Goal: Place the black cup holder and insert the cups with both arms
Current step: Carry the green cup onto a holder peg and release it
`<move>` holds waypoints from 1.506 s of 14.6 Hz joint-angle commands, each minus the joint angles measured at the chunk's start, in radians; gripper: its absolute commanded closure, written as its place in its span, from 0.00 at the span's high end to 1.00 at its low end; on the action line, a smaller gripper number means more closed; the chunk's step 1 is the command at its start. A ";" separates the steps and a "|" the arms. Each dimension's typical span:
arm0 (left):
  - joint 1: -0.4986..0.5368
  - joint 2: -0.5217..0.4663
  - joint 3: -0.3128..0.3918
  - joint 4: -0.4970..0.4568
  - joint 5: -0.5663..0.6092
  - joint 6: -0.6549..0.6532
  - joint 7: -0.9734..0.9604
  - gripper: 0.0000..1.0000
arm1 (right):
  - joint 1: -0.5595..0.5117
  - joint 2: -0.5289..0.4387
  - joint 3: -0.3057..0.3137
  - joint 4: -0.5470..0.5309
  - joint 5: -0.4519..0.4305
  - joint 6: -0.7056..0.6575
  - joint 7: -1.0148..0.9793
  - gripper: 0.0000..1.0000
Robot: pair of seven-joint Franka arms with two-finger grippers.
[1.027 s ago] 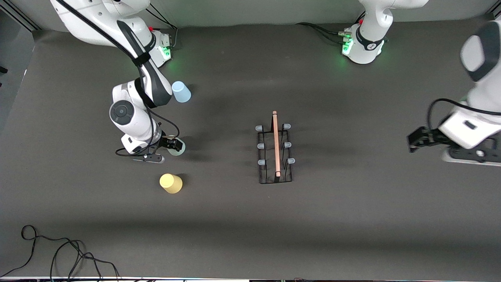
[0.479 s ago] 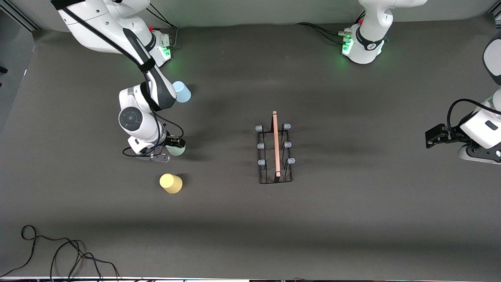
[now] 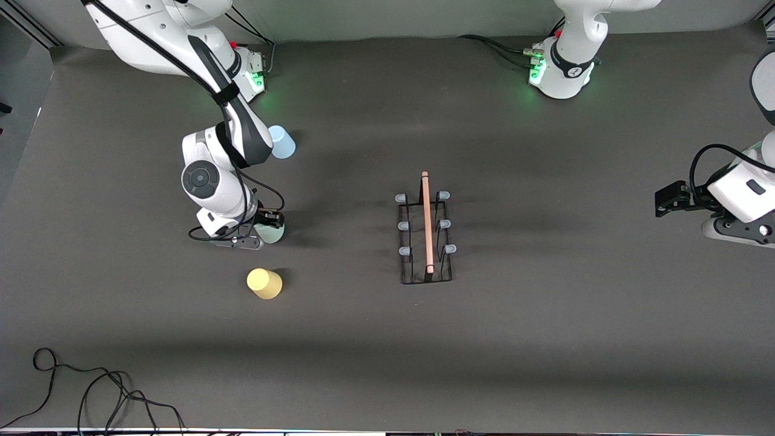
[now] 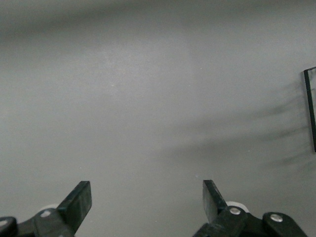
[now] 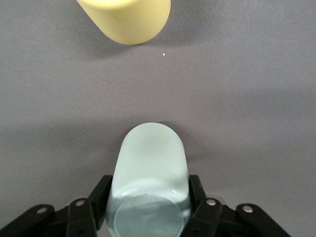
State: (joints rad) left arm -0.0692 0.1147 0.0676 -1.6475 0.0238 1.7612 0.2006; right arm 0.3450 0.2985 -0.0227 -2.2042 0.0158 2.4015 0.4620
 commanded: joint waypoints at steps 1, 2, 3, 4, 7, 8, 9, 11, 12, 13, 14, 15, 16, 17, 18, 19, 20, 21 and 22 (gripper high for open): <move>0.000 -0.013 -0.008 0.005 0.011 -0.005 0.013 1.00 | 0.052 -0.042 -0.002 0.111 0.004 -0.170 0.120 0.00; -0.001 -0.018 -0.011 0.005 0.019 -0.011 0.013 1.00 | 0.074 -0.041 -0.002 0.176 0.012 -0.247 0.162 0.00; 0.000 -0.026 -0.011 0.006 0.019 -0.006 0.011 1.00 | 0.092 -0.036 -0.002 0.237 0.033 -0.312 0.193 0.00; 0.000 -0.030 -0.011 0.005 0.021 -0.009 0.011 1.00 | 0.119 -0.030 -0.002 0.294 0.061 -0.352 0.222 0.00; 0.002 -0.033 -0.011 0.006 0.001 -0.002 0.008 1.00 | 0.176 -0.027 -0.002 0.382 0.116 -0.384 0.340 0.00; 0.002 -0.030 -0.011 0.011 -0.001 -0.002 0.002 1.00 | 0.205 -0.025 -0.002 0.402 0.127 -0.384 0.380 0.00; 0.002 -0.029 -0.011 0.015 -0.008 -0.011 0.003 1.00 | 0.233 -0.019 -0.002 0.425 0.139 -0.384 0.429 0.00; 0.009 -0.033 -0.008 0.024 -0.105 -0.028 -0.006 1.00 | 0.287 0.019 -0.002 0.492 0.157 -0.383 0.533 0.00; 0.009 -0.035 -0.006 0.026 -0.114 -0.041 -0.009 1.00 | 0.322 0.046 -0.002 0.530 0.157 -0.383 0.576 0.00; 0.008 -0.035 -0.003 0.025 -0.111 -0.043 -0.010 1.00 | 0.347 0.074 -0.002 0.569 0.157 -0.383 0.613 0.00; 0.012 -0.036 -0.003 0.025 -0.104 -0.039 -0.009 1.00 | 0.371 0.102 -0.003 0.599 0.157 -0.383 0.647 0.00; 0.012 -0.035 -0.003 0.029 -0.084 -0.029 -0.009 1.00 | 0.399 0.125 -0.003 0.627 0.156 -0.380 0.679 0.00; 0.006 -0.027 -0.003 0.041 -0.043 -0.026 -0.010 1.00 | 0.416 0.146 -0.003 0.646 0.151 -0.374 0.710 0.00; 0.005 -0.020 -0.008 0.058 0.003 -0.035 -0.009 1.00 | 0.437 0.163 -0.003 0.656 0.147 -0.371 0.733 0.00; 0.008 -0.020 -0.008 0.060 0.007 -0.039 -0.010 1.00 | 0.448 0.178 -0.005 0.667 0.144 -0.369 0.745 0.00; 0.009 -0.021 -0.008 0.060 0.004 -0.043 -0.010 1.00 | 0.450 0.191 -0.005 0.676 0.144 -0.367 0.747 0.00; 0.009 -0.021 -0.008 0.060 0.004 -0.045 -0.026 1.00 | 0.456 0.203 -0.005 0.682 0.142 -0.352 0.759 0.00; 0.009 -0.020 -0.008 0.057 0.004 -0.045 -0.050 1.00 | 0.463 0.209 -0.005 0.683 0.142 -0.329 0.774 0.00; 0.009 -0.020 -0.008 0.057 0.004 -0.042 -0.058 1.00 | 0.466 0.218 -0.005 0.683 0.141 -0.309 0.782 0.00</move>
State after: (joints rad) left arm -0.0635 0.0917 0.0655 -1.6082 0.0096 1.7396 0.1781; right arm 0.7947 0.4847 -0.0159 -1.5633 0.1584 2.0710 1.2043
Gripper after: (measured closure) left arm 0.000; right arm 0.330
